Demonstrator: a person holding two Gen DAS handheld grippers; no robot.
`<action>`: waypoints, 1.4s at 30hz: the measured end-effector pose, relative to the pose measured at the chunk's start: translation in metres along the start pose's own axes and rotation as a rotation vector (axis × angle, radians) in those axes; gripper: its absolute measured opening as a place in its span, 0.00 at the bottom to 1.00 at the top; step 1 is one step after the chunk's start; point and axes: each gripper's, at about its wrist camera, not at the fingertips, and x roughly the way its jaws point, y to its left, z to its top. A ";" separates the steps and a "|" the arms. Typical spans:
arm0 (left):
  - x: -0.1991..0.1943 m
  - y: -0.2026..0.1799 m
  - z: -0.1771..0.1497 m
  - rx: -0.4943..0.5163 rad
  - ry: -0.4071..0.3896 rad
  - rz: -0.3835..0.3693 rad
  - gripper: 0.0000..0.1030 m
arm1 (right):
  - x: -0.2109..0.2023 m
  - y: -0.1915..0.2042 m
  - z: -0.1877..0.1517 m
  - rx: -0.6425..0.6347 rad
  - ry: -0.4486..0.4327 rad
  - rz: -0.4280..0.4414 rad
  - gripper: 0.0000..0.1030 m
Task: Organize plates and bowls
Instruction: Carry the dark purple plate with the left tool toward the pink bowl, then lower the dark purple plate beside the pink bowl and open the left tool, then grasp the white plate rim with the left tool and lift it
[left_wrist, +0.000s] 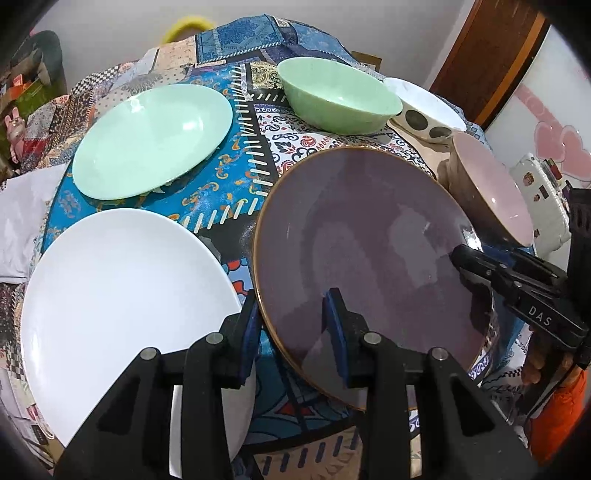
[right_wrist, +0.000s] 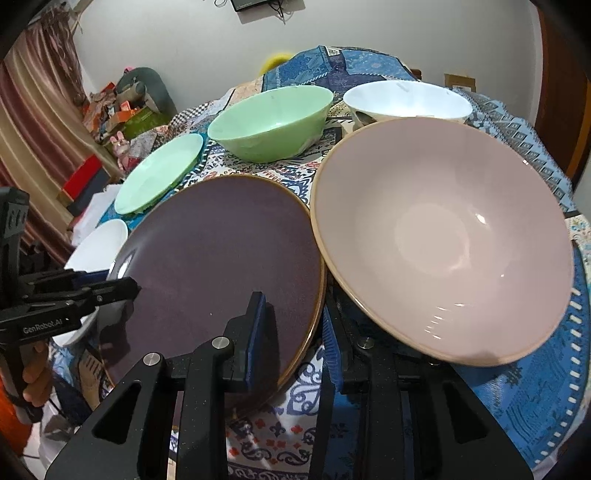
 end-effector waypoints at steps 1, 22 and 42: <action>-0.001 0.000 0.000 0.000 0.001 0.001 0.33 | -0.001 0.001 0.000 -0.006 0.004 -0.008 0.27; -0.109 0.006 -0.016 0.005 -0.232 0.104 0.80 | -0.068 0.040 0.012 -0.031 -0.165 -0.003 0.66; -0.152 0.116 -0.054 -0.117 -0.232 0.299 0.86 | -0.032 0.125 0.038 -0.229 -0.157 0.087 0.67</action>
